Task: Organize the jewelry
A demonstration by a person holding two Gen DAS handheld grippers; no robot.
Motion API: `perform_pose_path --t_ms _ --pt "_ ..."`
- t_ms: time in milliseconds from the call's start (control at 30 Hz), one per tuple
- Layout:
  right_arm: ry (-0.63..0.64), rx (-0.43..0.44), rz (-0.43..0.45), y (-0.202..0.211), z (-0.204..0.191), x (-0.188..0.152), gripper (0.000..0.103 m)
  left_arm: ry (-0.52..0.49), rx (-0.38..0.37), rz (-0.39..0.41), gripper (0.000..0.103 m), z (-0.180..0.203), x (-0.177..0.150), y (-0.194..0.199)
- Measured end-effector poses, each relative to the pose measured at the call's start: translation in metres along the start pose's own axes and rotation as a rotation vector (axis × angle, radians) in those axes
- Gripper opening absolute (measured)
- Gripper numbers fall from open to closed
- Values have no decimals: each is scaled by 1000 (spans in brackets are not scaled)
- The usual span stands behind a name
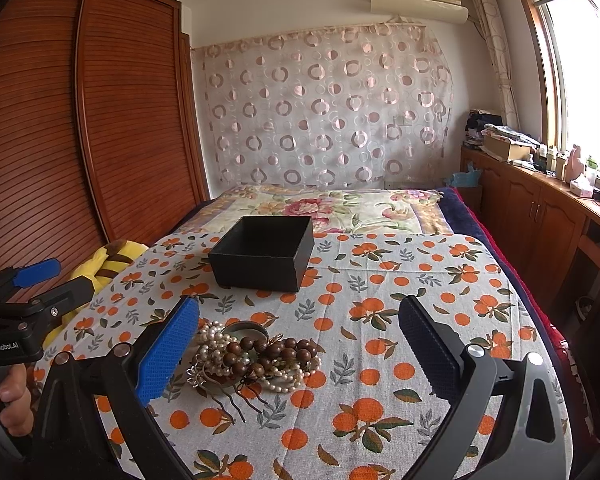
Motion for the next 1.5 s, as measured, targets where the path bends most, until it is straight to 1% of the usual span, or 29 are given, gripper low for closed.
perform_pose_path --t_ms 767,900,1500 --pt "-2 1 -1 0 1 0 101 1 -2 -2 95 0 0 0" --pt "-2 1 -2 -1 1 -1 101 1 -4 -10 95 4 7 4" --pt "-4 2 -2 -2 1 -2 101 1 -4 -9 95 4 7 4"
Point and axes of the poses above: each gripper's, at about its wrist camera, not at the fingertips, and y roughly against the way its jaws point, z to its right, x to its top, the point moved 1 cm from there along -y, roughly the way its jaws point, and after that the axes turned 13 degrees about -y, right-handed, at the moved point
